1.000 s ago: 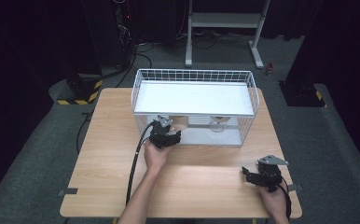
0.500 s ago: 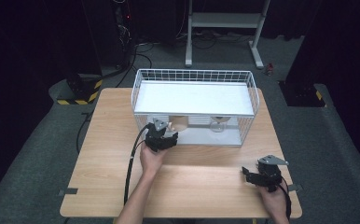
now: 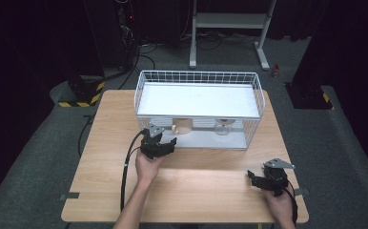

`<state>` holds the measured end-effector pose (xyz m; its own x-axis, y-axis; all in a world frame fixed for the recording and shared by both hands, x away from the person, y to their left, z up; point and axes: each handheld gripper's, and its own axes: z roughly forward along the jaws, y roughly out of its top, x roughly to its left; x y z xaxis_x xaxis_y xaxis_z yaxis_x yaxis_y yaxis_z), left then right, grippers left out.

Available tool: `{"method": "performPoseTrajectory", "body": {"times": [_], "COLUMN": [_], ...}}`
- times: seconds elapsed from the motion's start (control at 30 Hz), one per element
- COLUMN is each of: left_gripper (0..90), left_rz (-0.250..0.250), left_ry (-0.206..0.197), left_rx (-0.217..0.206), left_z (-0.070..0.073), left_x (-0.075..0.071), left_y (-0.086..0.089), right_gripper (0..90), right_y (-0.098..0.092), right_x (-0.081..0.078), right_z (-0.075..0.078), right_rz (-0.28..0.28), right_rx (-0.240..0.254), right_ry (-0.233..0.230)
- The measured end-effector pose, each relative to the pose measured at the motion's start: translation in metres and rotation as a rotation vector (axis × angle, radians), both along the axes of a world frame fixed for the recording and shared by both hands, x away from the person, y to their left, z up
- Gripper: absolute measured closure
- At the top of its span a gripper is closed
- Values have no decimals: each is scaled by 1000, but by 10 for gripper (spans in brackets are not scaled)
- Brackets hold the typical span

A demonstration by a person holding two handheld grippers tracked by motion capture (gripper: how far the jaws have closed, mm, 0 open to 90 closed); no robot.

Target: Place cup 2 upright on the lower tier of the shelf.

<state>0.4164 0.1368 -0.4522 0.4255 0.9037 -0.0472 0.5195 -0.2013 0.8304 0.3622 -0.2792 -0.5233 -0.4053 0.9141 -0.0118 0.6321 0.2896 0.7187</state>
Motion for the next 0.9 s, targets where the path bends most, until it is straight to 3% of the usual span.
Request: {"method": "performPoseTrajectory", "body": {"times": [0.2,0.47,0.57,0.9], "left_gripper": [341,338,338,334], "left_rz": [-13,-4,-9,-2], "left_ry": [-31,-31,-27,-22], "left_rx": [2,-37,-12,-26], "left_z": [6,4,3,1], "left_x": [-7,-16,-20,-30], "left_y": [4,10,12,21], "right_gripper": [235,235,235,235], "right_y": [0,0,0,0], "right_x": [0,0,0,0], "right_z": [0,0,0,0], "right_rz": [2,4,4,4], "right_rx": [-2,-3,-3,-3], "right_ry": [-1,-2,-2,-2]}}
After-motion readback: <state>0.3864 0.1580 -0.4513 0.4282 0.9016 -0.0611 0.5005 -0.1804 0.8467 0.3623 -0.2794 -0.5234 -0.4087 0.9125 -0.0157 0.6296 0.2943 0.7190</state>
